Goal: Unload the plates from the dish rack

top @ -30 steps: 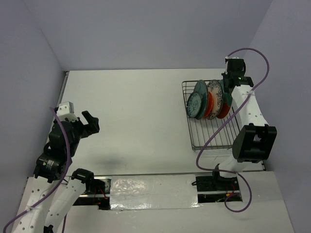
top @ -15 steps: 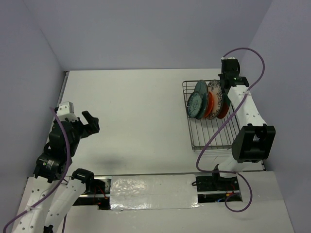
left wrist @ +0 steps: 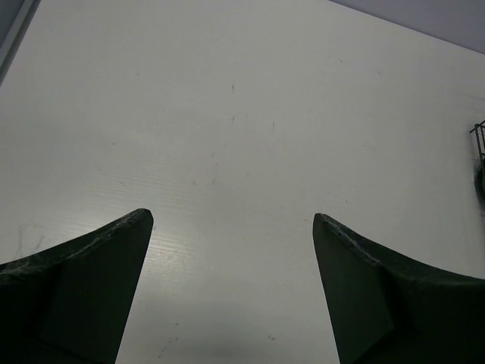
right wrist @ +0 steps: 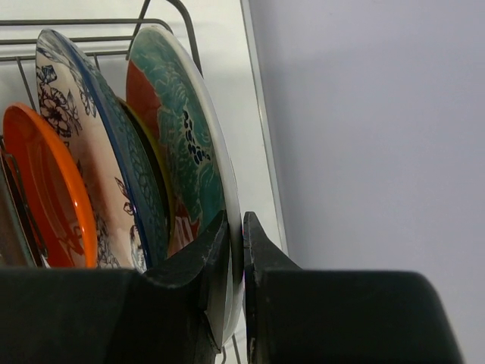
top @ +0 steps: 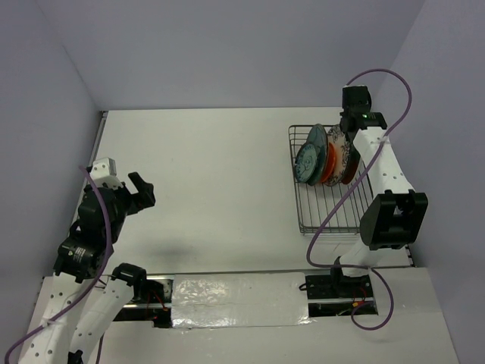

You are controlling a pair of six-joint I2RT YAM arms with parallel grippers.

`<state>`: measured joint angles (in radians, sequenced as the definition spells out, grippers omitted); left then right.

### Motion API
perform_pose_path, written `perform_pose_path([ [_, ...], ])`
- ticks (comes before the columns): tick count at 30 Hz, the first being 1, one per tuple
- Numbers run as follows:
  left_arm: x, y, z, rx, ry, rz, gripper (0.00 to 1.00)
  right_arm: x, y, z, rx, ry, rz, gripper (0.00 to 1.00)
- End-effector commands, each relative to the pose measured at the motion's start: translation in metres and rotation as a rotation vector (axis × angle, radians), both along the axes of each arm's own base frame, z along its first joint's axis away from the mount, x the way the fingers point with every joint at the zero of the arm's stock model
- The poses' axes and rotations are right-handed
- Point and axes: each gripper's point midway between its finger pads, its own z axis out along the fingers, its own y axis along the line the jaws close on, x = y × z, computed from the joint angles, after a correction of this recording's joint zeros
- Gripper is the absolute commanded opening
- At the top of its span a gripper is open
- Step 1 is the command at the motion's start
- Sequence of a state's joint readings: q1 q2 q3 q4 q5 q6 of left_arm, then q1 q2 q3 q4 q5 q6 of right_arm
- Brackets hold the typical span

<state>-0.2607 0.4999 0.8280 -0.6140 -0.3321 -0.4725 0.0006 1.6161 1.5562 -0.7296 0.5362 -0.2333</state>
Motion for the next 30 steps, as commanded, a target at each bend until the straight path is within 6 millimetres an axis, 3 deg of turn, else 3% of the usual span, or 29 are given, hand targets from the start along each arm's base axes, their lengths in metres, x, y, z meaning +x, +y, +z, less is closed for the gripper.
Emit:
perform_pose_path([
  [1,0.004,0.0,0.007,0.005,-0.026,0.003,0.99,0.002,-0.029,0.079,-0.14,-0.197,-0.134,0.0],
  [10,0.006,-0.001,0.005,0.008,-0.013,-0.001,0.99,-0.006,-0.012,0.133,-0.207,-0.305,-0.053,0.0],
  [23,0.006,0.0,0.005,0.009,-0.01,0.009,1.0,-0.027,-0.003,0.202,-0.233,-0.459,-0.044,0.0],
  [28,0.006,0.001,0.005,0.008,-0.011,0.01,0.99,-0.057,0.002,0.248,-0.273,-0.557,-0.078,0.0],
  [30,0.006,0.001,0.005,0.007,-0.012,0.01,0.99,-0.072,0.012,0.275,-0.287,-0.639,-0.071,0.0],
])
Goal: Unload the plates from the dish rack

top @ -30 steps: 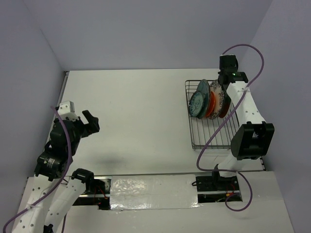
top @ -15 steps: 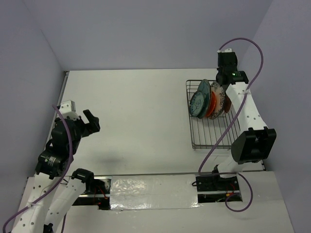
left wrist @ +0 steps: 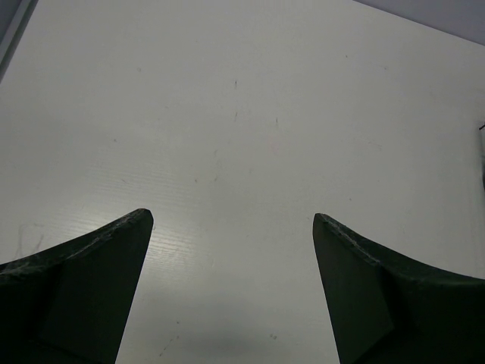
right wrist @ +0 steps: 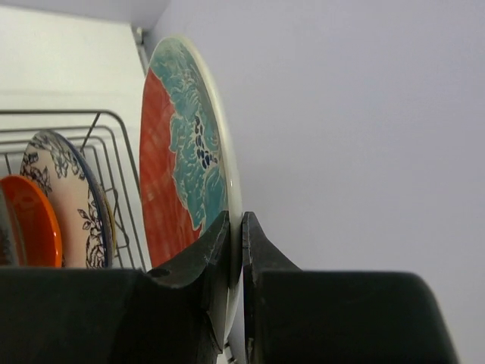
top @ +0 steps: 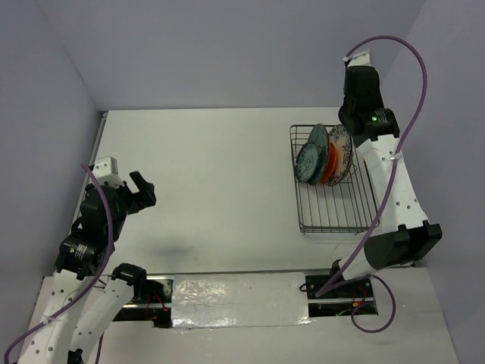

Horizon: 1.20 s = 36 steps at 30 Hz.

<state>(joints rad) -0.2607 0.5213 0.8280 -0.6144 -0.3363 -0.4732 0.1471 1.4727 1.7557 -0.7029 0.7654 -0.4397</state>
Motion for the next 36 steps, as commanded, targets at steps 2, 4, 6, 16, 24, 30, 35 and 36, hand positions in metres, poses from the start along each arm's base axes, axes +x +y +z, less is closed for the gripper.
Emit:
perform_pose_path([
  [2,0.003,0.001,0.01,-0.001,-0.036,0.008,0.99,-0.064,-0.002,0.14,-0.039,-0.443,-0.075,0.0],
  [4,0.003,0.001,0.01,0.0,-0.035,0.01,0.99,-0.079,0.011,0.166,-0.017,-0.558,-0.042,0.0],
  [6,0.002,0.001,0.01,0.0,-0.036,0.01,0.99,-0.095,0.02,0.188,-0.018,-0.634,-0.047,0.0],
  [16,-0.003,0.0,0.025,-0.008,-0.097,-0.011,0.99,-0.129,0.113,0.224,0.507,-0.812,0.47,0.0],
  [24,-0.02,-0.041,0.068,-0.095,-0.239,-0.265,1.0,-0.17,0.228,0.196,0.901,-0.659,1.104,0.0],
  [30,-0.058,-0.117,0.13,-0.233,-0.439,-0.747,0.99,-0.184,0.287,0.14,1.153,-0.422,1.281,0.0],
  [35,-0.055,-0.141,0.115,-0.253,-0.363,-0.898,0.99,-0.193,0.317,0.12,1.267,-0.319,1.397,0.0],
  [36,-0.055,-0.144,0.113,-0.261,-0.354,-0.918,1.0,-0.191,0.321,0.116,1.277,-0.298,1.395,0.0],
])
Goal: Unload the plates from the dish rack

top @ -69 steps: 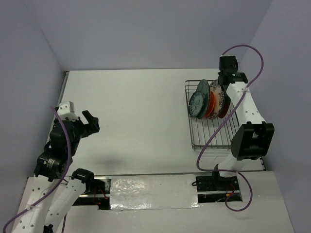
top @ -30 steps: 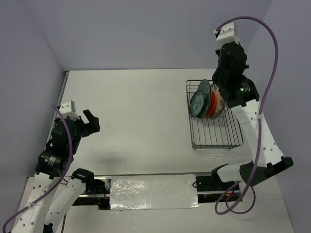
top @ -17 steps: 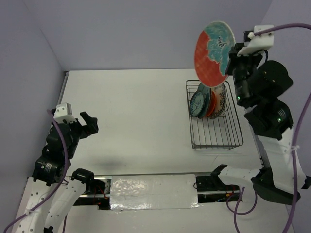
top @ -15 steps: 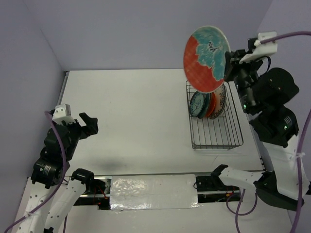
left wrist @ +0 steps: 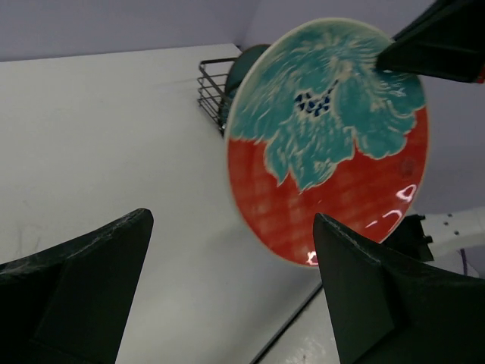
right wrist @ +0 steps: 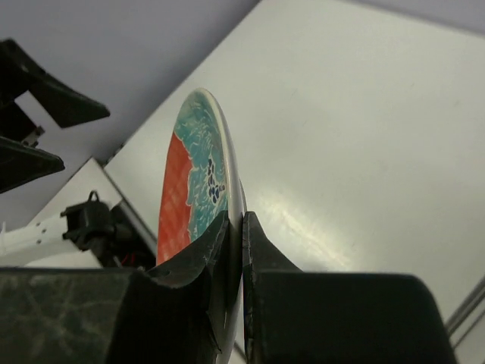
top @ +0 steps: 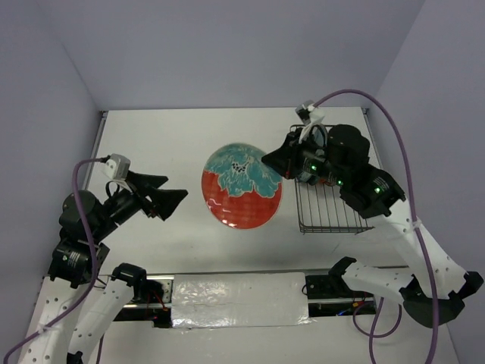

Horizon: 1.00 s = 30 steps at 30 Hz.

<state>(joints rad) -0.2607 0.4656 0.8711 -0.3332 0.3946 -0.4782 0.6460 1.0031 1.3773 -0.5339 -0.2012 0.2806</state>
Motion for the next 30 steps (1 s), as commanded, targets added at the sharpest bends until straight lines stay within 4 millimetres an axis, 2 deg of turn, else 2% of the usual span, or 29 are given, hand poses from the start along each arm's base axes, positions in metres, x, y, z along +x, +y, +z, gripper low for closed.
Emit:
perform_pose_path([
  [1,-0.012,-0.029,0.01,-0.021,-0.031,-0.21,1.0,-0.029,0.016,0.098,0.31,-0.182,0.151,0.0],
  [4,-0.007,-0.031,0.002,-0.044,-0.003,-0.208,0.99,-0.032,0.019,0.094,0.328,-0.186,0.177,0.0],
  [8,0.011,-0.022,-0.012,-0.041,0.061,-0.107,0.99,-0.035,0.021,0.092,0.33,-0.212,0.206,0.0],
  [11,0.015,-0.026,-0.016,-0.05,0.095,-0.124,0.97,-0.034,0.026,0.087,0.338,-0.213,0.227,0.0],
  [15,0.009,-0.04,-0.016,-0.101,0.099,-0.219,0.86,-0.033,0.037,0.078,0.35,-0.186,0.275,0.0],
  [16,0.008,-0.042,-0.01,-0.125,0.08,-0.239,0.84,-0.03,0.039,0.075,0.352,-0.182,0.273,0.0],
  [19,0.005,-0.048,-0.01,-0.147,0.087,-0.281,0.58,-0.027,0.041,0.075,0.378,-0.187,0.271,0.0],
  [20,0.004,-0.048,-0.012,-0.149,0.094,-0.288,0.39,-0.028,0.041,0.075,0.387,-0.183,0.272,0.0],
  [22,0.005,-0.05,-0.014,-0.152,0.111,-0.294,0.21,-0.026,0.043,0.074,0.396,-0.182,0.273,0.0],
  [23,0.005,-0.05,-0.008,-0.158,0.082,-0.298,0.08,-0.025,0.044,0.074,0.398,-0.179,0.273,0.0],
  [25,0.006,-0.049,-0.008,-0.175,0.087,-0.288,0.0,-0.019,0.046,0.066,0.387,-0.162,0.259,0.0],
  [26,0.007,-0.048,-0.005,-0.187,0.076,-0.278,0.0,-0.017,0.046,0.062,0.375,-0.165,0.254,0.0],
  [28,0.012,-0.042,-0.006,-0.227,0.085,-0.216,0.0,-0.007,0.04,0.049,0.34,-0.15,0.192,0.36],
  [30,0.025,-0.03,-0.01,-0.268,0.118,-0.095,0.0,0.005,0.023,0.034,0.311,-0.141,0.081,0.99],
])
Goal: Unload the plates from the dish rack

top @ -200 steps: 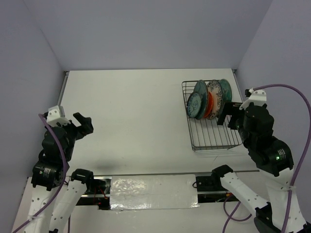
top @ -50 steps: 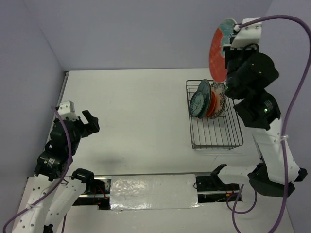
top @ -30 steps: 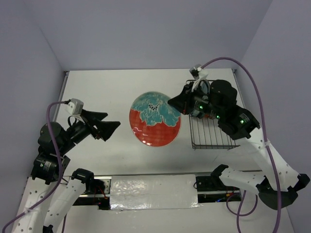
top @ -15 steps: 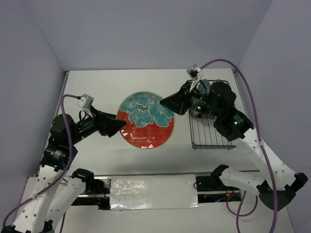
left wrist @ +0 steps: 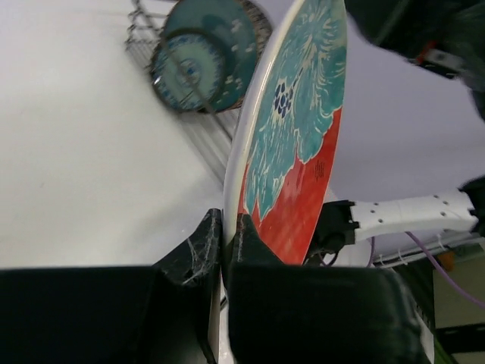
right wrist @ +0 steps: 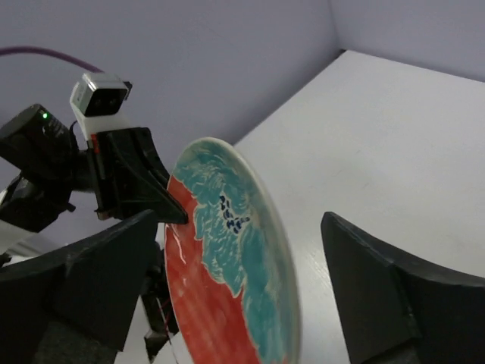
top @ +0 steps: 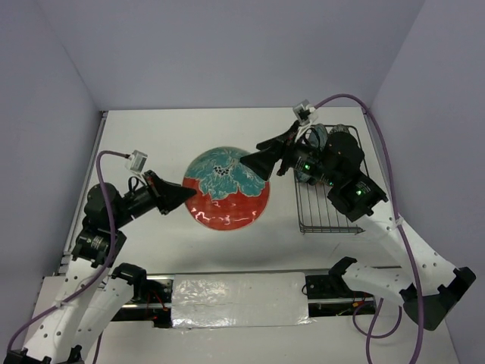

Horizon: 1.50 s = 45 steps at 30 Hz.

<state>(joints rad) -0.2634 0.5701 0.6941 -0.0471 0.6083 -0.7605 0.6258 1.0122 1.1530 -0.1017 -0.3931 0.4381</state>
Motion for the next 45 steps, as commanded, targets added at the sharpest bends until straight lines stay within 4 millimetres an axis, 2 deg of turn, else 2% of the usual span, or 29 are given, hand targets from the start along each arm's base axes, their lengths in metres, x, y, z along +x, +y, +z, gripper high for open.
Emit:
perform_pose_path([
  [1,0.022,0.018,0.017,-0.067,-0.031,0.181,0.0,0.008,-0.027,0.025,0.088,-0.069,-0.152,1.0],
  [2,0.027,0.023,0.017,-0.074,-0.015,0.224,0.0,0.022,-0.045,0.02,0.092,-0.043,-0.28,1.0],
  [3,0.039,0.032,0.002,-0.064,0.069,0.306,0.0,0.03,-0.06,0.003,0.058,0.003,-0.361,1.0],
  [5,0.052,0.041,-0.004,-0.057,0.133,0.389,0.0,0.035,-0.096,0.002,0.061,0.026,-0.54,1.0],
  [6,0.065,0.048,-0.02,-0.039,0.217,0.456,0.0,0.032,-0.105,-0.006,0.036,0.048,-0.572,1.0],
  [7,0.072,0.05,-0.024,-0.034,0.247,0.483,0.0,0.022,-0.115,0.003,0.055,0.018,-0.586,1.0],
  [11,0.111,0.049,-0.03,-0.055,0.301,0.538,0.0,-0.001,-0.126,0.01,0.077,-0.039,-0.565,1.0],
  [12,0.127,0.05,-0.044,-0.049,0.349,0.561,0.0,-0.004,-0.126,0.011,0.074,-0.044,-0.558,1.0],
  [13,0.138,0.05,-0.042,-0.06,0.339,0.571,0.0,-0.006,-0.128,0.009,0.064,-0.045,-0.555,1.0],
  [14,0.155,0.054,-0.055,-0.043,0.375,0.589,0.0,-0.01,-0.13,0.008,0.051,-0.04,-0.553,1.0],
  [17,0.187,0.056,-0.047,-0.071,0.319,0.588,0.0,-0.018,-0.128,0.006,0.019,-0.049,-0.516,1.0],
  [18,0.202,0.062,-0.059,-0.062,0.336,0.604,0.0,-0.022,-0.128,0.006,0.014,-0.052,-0.502,1.0],
  [19,0.212,0.062,-0.051,-0.081,0.303,0.595,0.0,-0.025,-0.128,0.006,0.006,-0.058,-0.495,1.0],
  [20,0.224,0.063,-0.066,-0.069,0.334,0.596,0.0,-0.027,-0.129,0.004,-0.003,-0.056,-0.491,1.0],
  [22,0.24,0.069,-0.064,-0.083,0.318,0.601,0.0,-0.029,-0.132,0.005,-0.013,-0.07,-0.498,1.0],
  [23,0.25,0.071,-0.078,-0.084,0.352,0.6,0.0,-0.03,-0.134,0.002,-0.024,-0.068,-0.504,1.0],
  [25,0.264,0.07,-0.081,-0.093,0.361,0.584,0.0,-0.029,-0.137,0.0,-0.042,-0.074,-0.512,1.0],
  [26,0.271,0.069,-0.098,-0.09,0.401,0.576,0.01,-0.029,-0.137,-0.003,-0.055,-0.075,-0.514,1.0],
  [27,0.278,0.069,-0.1,-0.091,0.402,0.569,0.03,-0.029,-0.138,-0.004,-0.057,-0.073,-0.515,1.0],
  [28,0.284,0.07,-0.116,-0.083,0.441,0.576,0.05,-0.027,-0.138,-0.009,-0.066,-0.066,-0.525,1.0],
  [30,0.292,0.071,-0.123,-0.081,0.448,0.576,0.1,-0.024,-0.139,-0.014,-0.081,-0.058,-0.538,1.0],
  [33,0.298,0.07,-0.143,-0.07,0.492,0.569,0.15,-0.015,-0.141,-0.025,-0.124,-0.021,-0.568,1.0],
  [36,0.295,0.074,-0.165,-0.05,0.538,0.592,0.24,-0.009,-0.14,-0.033,-0.171,0.002,-0.577,1.0],
  [38,0.291,0.075,-0.172,-0.056,0.555,0.598,0.3,-0.003,-0.138,-0.037,-0.198,0.013,-0.579,1.0],
  [40,0.284,0.078,-0.185,-0.05,0.597,0.621,0.45,0.005,-0.135,-0.042,-0.238,0.029,-0.581,1.0],
  [41,0.279,0.079,-0.193,-0.045,0.615,0.628,0.61,0.009,-0.134,-0.043,-0.26,0.032,-0.576,1.0],
  [43,0.273,0.086,-0.202,-0.034,0.653,0.672,0.72,0.015,-0.134,-0.044,-0.299,0.055,-0.58,1.0],
  [44,0.269,0.089,-0.208,-0.026,0.67,0.687,0.79,0.024,-0.133,-0.051,-0.338,0.075,-0.582,1.0],
  [45,0.267,0.091,-0.212,-0.023,0.687,0.7,0.8,0.029,-0.136,-0.046,-0.345,0.076,-0.6,1.0],
])
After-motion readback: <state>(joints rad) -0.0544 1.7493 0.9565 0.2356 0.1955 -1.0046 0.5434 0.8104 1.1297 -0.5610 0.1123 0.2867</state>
